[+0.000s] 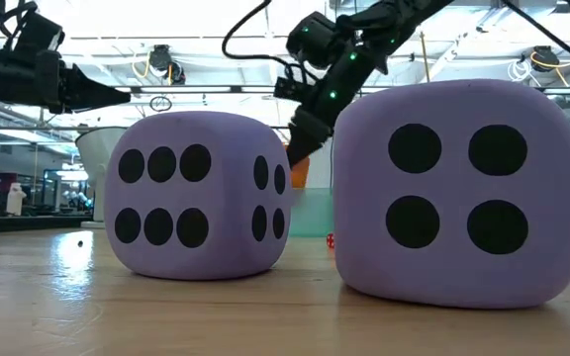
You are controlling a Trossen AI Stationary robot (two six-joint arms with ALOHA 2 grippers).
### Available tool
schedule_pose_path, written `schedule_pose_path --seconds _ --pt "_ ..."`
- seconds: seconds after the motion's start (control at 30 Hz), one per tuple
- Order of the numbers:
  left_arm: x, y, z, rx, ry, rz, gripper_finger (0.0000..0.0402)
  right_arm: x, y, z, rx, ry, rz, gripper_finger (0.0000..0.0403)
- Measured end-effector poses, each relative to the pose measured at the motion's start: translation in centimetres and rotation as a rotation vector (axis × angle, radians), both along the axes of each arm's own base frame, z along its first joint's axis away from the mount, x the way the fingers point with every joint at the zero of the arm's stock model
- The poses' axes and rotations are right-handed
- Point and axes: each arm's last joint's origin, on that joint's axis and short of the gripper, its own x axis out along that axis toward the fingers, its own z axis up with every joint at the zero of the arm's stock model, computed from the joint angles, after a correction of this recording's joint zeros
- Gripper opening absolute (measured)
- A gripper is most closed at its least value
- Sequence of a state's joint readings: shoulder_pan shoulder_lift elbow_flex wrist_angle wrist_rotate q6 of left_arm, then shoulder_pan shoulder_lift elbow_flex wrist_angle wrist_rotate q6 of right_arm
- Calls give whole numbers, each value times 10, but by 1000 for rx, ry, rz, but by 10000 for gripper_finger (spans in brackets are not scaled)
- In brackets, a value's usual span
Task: Pick & Place Dice
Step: Put the big orange die into the green bin
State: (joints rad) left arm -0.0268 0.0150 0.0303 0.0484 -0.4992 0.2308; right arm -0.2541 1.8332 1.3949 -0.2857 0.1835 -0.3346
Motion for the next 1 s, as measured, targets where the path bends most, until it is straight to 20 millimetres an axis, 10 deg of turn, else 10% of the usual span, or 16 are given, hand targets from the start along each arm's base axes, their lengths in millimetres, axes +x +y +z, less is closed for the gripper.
schedule_pose_path --seconds 0.57,1.0 --pt "0 0 0 -8 -3 -1 31 9 40 -3 -239 115 138 299" --pt "0 0 0 -4 1 0 31 18 34 -24 -199 111 102 394"
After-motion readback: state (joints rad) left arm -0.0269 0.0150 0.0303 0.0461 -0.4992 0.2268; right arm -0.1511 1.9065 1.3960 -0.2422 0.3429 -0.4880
